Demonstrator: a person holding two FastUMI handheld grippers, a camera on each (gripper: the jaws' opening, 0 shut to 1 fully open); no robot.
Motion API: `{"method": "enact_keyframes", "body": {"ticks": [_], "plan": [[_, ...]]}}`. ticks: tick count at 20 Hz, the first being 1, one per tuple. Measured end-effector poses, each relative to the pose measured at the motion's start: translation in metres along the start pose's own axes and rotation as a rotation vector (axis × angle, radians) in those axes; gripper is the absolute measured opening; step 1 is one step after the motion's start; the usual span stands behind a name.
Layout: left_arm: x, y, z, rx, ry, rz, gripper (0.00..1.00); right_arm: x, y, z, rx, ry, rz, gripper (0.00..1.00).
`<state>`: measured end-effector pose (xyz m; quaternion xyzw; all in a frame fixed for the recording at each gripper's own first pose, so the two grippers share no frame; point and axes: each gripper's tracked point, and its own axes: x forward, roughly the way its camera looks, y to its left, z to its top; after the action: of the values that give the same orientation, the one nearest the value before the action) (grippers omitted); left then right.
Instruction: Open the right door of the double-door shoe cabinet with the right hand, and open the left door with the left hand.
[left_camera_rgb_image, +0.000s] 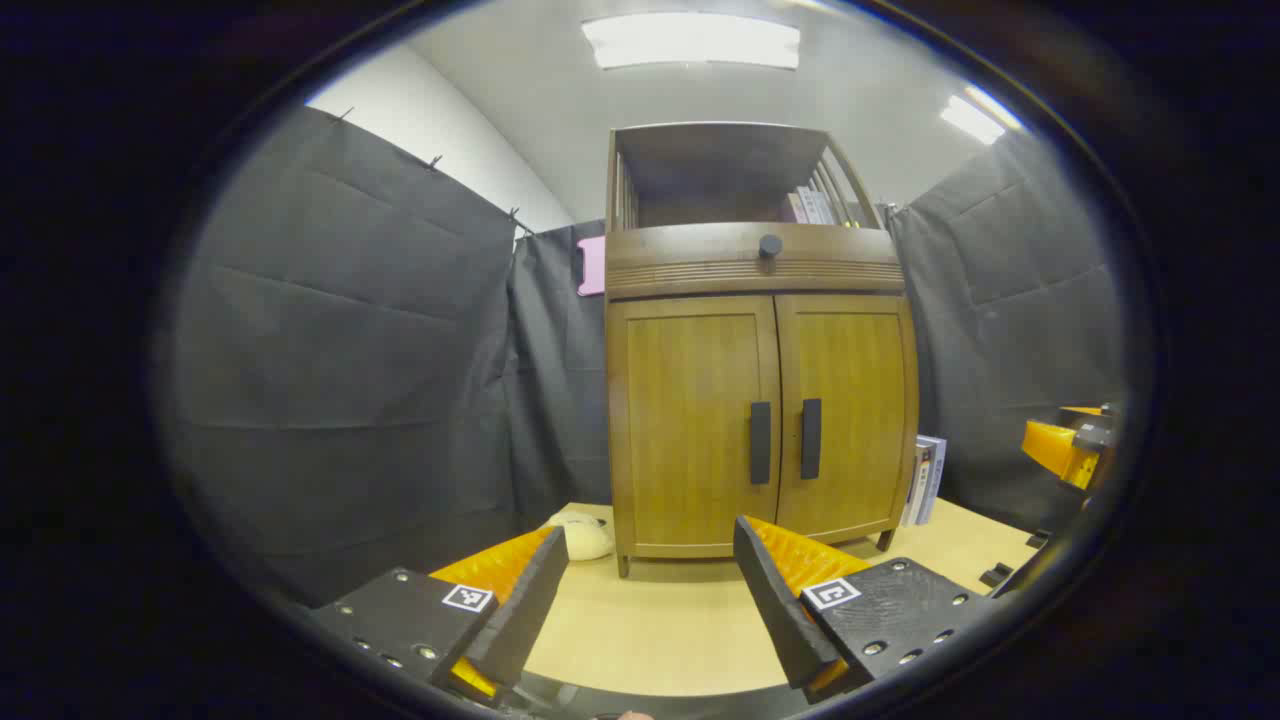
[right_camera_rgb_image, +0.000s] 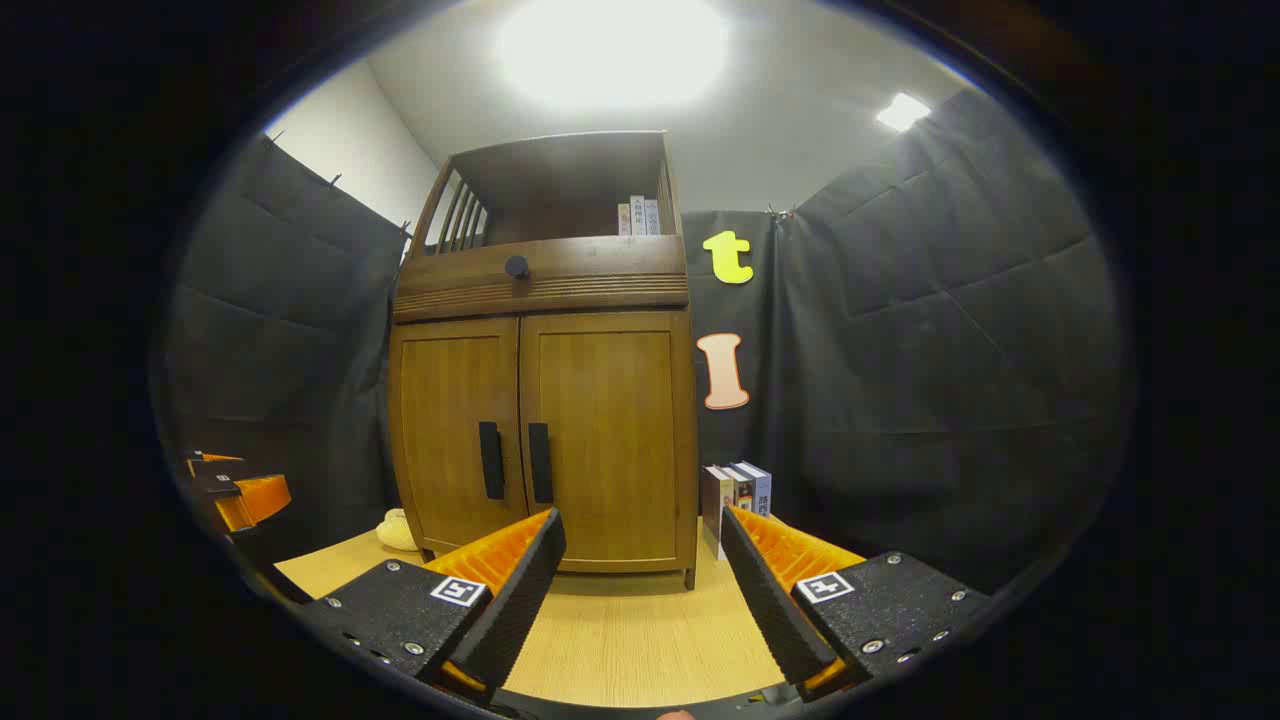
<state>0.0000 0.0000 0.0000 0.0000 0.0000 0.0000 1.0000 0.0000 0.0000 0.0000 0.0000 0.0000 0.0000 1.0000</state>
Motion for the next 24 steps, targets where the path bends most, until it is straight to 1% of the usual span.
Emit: {"method": "enact_keyframes", "body": {"ticks": [1,2,3,4,5,6,7,8,10,11,12,13,14,15,16,17,18,19,20,24], "plan": [[0.0,-0.001,0.001,0.002,-0.002,0.0,0.95,0.0,-0.001,0.0,-0.001,0.002,-0.004,0.96],[0.0,-0.002,0.001,0.003,-0.004,-0.001,1.0,0.001,-0.003,-0.001,-0.001,0.005,-0.006,0.97],[0.0,-0.004,0.002,0.003,-0.006,-0.003,1.0,0.001,-0.002,-0.001,0.001,0.007,-0.006,0.96],[0.0,-0.005,0.002,0.003,-0.007,-0.003,0.95,0.002,-0.002,-0.002,0.007,0.006,-0.003,0.96],[0.0,-0.005,0.004,0.004,-0.009,-0.002,0.95,0.002,-0.002,-0.001,0.013,0.003,-0.001,0.96],[-0.001,-0.006,0.004,0.005,-0.011,-0.003,1.0,0.002,-0.002,0.001,0.014,0.0,0.001,0.96],[-0.001,-0.007,0.005,0.006,-0.014,-0.004,1.0,0.002,-0.002,0.001,0.012,-0.003,0.001,0.96],[-0.001,-0.009,0.006,0.007,-0.015,-0.006,0.95,0.003,-0.002,0.001,0.01,-0.005,0.002,0.96],[0.0,-0.009,0.006,0.009,-0.017,-0.005,0.95,0.004,-0.001,0.002,0.008,-0.008,0.004,0.96],[0.0,-0.009,0.007,0.008,-0.019,-0.005,1.0,0.005,-0.001,0.002,0.008,-0.008,0.005,0.96],[-0.001,-0.009,0.007,0.007,-0.019,-0.004,1.0,0.006,-0.001,0.002,0.009,-0.008,0.005,0.97],[-0.001,-0.008,0.008,0.006,-0.019,-0.003,0.95,0.006,0.0,0.001,0.01,-0.007,0.006,0.97],[0.0,-0.008,0.008,0.008,-0.022,-0.002,1.0,0.007,0.0,0.001,0.011,-0.006,0.007,0.96],[0.0,-0.008,0.009,0.009,-0.022,-0.001,1.0,0.009,0.0,0.001,0.012,-0.005,0.007,0.97],[0.0,-0.009,0.009,0.009,-0.022,0.001,0.95,0.01,0.0,0.002,0.013,-0.006,0.008,0.96],[0.001,-0.009,0.009,0.009,-0.023,0.001,1.0,0.011,0.001,0.002,0.014,-0.006,0.009,0.96],[0.002,-0.009,0.009,0.008,-0.022,0.0,1.0,0.011,0.001,0.002,0.014,-0.006,0.01,0.96],[0.002,-0.009,0.01,0.006,-0.023,0.0,0.95,0.012,0.002,0.002,0.014,-0.008,0.01,0.96],[0.003,-0.008,0.009,0.004,-0.023,-0.002,1.0,0.013,0.003,0.003,0.016,-0.009,0.01,0.96],[0.004,-0.006,0.011,0.003,-0.029,0.0,1.0,0.023,0.01,0.006,0.035,-0.011,0.02,0.96]]}}
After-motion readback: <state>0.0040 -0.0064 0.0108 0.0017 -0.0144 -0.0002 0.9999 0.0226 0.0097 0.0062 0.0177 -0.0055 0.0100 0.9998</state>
